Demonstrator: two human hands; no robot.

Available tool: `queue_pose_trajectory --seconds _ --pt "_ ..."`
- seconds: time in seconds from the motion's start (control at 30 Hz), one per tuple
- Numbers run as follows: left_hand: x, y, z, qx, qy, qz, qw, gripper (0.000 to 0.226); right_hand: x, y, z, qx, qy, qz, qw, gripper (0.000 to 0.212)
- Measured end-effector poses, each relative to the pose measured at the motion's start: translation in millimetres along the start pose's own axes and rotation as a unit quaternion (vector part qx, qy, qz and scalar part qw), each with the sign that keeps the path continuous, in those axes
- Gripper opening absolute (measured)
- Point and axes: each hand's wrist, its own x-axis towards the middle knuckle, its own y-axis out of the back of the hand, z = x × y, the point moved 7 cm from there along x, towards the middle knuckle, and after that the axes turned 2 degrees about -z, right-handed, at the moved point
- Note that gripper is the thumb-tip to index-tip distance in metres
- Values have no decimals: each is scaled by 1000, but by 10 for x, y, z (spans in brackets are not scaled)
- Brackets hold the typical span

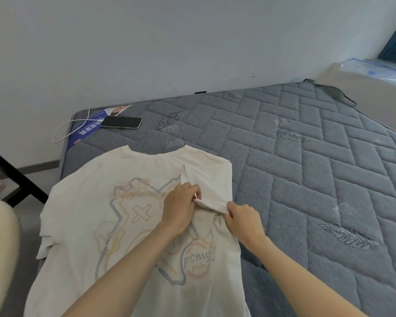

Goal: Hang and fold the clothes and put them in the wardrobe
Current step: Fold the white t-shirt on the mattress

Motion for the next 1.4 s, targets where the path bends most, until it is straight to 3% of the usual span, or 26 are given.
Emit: queue_pose_trajectory --seconds 0.13,0.23,0.3,0.37,0.47,0.53,0.57,0.7,0.87,0.93,1.03,1.13,1.27,1.4 --pt "-149 -261 -65 62 -27 -110 992 31 -107 -196 24 -39 41 -138 989 23" --pt "-221 -379 -195 43 -9 -162 986 42 -134 -181 65 -29 33 -210 977 26" --pt "-230 -350 -280 -9 30 -141 990 44 -100 -69 73 36 -10 -176 984 25" --pt "-216 -303 -357 -77 78 -112 988 38 -13 38 127 150 -89 -91 981 18" --pt "-190 -279 -447 -147 139 -99 974 24 208 -87 280 333 -248 -76 907 29" --pt "-192 -330 -467 -169 164 -121 964 25 348 -220 328 409 -308 -89 854 36" --pt "-204 -363 -475 -174 175 -132 960 29 410 -254 338 415 -324 -80 846 34" --pt "-187 -465 -505 -205 198 -138 949 49 620 -437 414 358 -351 -54 863 45" --pt "-107 -588 -484 -171 168 -163 957 66 889 -512 456 404 -330 -42 852 32" --pt "-72 -621 -459 -151 161 -165 961 69 981 -446 454 396 -306 -4 866 25" --pt "37 -645 -439 -120 153 -150 969 73 1105 -279 428 357 -272 69 891 32" --pt "132 -685 -417 -117 157 -148 969 73 1125 -248 444 304 -267 98 909 31" --pt "124 -702 -481 -142 174 -146 963 65 1031 -346 480 208 -317 59 923 26" --pt "76 -607 -592 -177 180 -127 959 45 1092 -184 297 79 -235 101 964 48"
